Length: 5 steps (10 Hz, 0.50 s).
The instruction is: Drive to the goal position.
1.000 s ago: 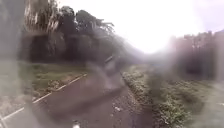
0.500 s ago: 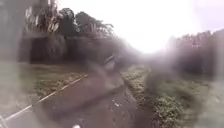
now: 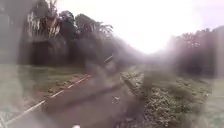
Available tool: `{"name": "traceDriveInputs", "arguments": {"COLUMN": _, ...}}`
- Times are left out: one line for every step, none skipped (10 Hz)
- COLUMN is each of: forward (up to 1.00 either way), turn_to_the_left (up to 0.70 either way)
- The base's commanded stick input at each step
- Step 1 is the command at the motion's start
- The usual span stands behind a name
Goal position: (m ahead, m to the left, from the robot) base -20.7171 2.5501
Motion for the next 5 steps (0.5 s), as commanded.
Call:
{"name": "traceDriveInputs", "arguments": {"forward": -0.7, "turn_to_the_left": -0.14}}
{"name": "traceDriveInputs", "arguments": {"forward": -0.7, "turn_to_the_left": -0.14}}
{"name": "traceDriveInputs", "arguments": {"forward": -0.7, "turn_to_the_left": -0.14}}
{"name": "traceDriveInputs", "arguments": {"forward": -0.7, "turn_to_the_left": -0.14}}
{"name": "traceDriveInputs", "arguments": {"forward": -0.7, "turn_to_the_left": -0.14}}
